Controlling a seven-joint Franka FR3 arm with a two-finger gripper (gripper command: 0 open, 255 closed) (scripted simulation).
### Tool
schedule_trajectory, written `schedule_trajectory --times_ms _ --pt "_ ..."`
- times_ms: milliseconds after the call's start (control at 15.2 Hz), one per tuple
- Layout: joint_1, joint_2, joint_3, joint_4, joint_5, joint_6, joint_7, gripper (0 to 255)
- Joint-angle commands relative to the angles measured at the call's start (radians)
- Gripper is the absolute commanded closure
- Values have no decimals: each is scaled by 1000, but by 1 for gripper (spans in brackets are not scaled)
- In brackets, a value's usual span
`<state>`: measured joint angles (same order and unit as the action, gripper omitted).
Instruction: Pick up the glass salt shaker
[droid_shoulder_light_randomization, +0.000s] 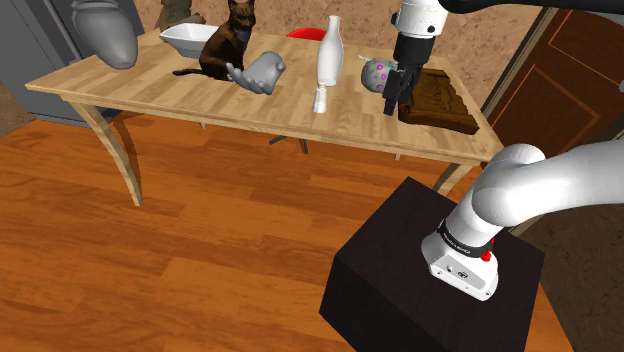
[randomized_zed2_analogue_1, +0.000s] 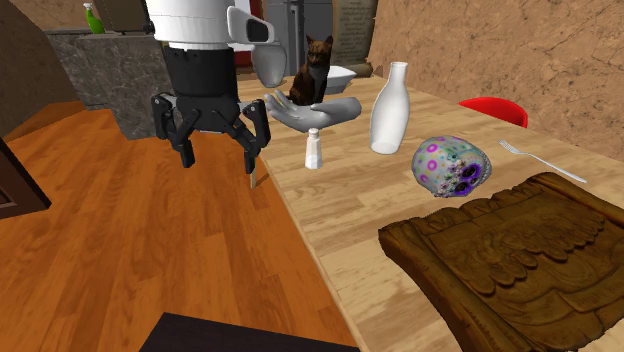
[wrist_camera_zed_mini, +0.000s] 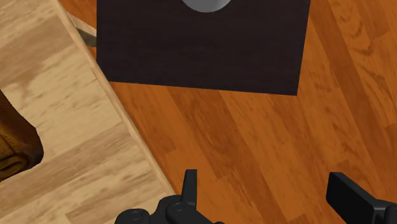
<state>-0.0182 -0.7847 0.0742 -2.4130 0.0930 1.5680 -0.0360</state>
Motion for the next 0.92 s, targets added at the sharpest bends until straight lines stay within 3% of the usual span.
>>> schedule_trajectory --times_ms 0,858 --pt "0 0 0 0 0 0 0 0" --pt "-40 479 -72 289 -34 220 -110 0"
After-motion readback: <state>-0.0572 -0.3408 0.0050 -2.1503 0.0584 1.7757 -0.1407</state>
